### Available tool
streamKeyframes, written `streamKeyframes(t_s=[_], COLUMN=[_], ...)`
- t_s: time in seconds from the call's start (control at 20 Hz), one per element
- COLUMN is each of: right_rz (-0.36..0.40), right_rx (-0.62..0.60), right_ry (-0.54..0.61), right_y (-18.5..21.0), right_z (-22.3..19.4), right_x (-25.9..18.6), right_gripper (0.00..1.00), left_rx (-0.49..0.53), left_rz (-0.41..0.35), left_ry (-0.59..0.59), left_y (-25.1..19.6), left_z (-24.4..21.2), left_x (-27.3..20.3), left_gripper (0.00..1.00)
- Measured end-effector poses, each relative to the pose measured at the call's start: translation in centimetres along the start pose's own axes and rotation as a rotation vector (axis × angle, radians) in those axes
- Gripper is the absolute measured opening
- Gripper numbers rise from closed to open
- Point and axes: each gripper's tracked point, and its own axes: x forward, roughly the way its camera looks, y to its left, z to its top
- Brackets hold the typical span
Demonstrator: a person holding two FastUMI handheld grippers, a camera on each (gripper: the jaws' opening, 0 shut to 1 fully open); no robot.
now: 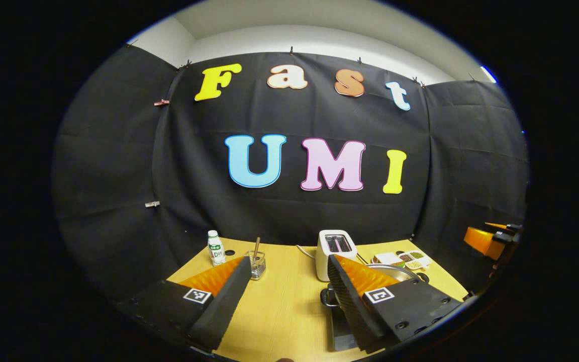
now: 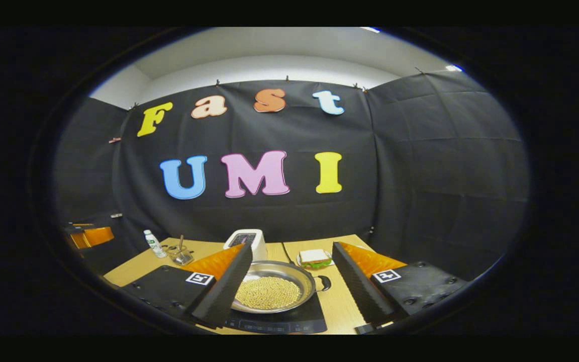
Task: First push the handle of the pot to place it horizontally, then grasp the pot with both hands and set it on the induction cooktop.
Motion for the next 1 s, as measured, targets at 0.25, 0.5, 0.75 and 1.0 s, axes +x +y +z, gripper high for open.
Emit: streamKeyframes(t_s=[0.25,0.5,0.75,1.0], right_rz=[-0.035,-0.064,-0.049,-0.044], right_rx=[0.002,0.004,-0.001,-0.013], right_ry=[0.009,-0.029,-0.053,-0.029], right_y=[-1.0,-1.8,-1.2,-1.4], right_z=[-0.1,2.5,4.1,3.2], right_x=[-3.1,-4.2,-4.2,-4.1], right_gripper=[0.99,0.98,0.98,0.98], left_rx=[0.006,0.011,0.041,0.012], left_rz=[-0.017,-0.030,-0.045,-0.080], left_ry=[0.027,-0.045,-0.100,-0.068], left_y=[-0.1,-0.3,-1.0,-2.0], left_z=[-0.2,3.7,5.7,4.3], left_x=[-3.4,-4.6,-5.2,-5.5], left_gripper=[0.95,0.95,0.93,0.93])
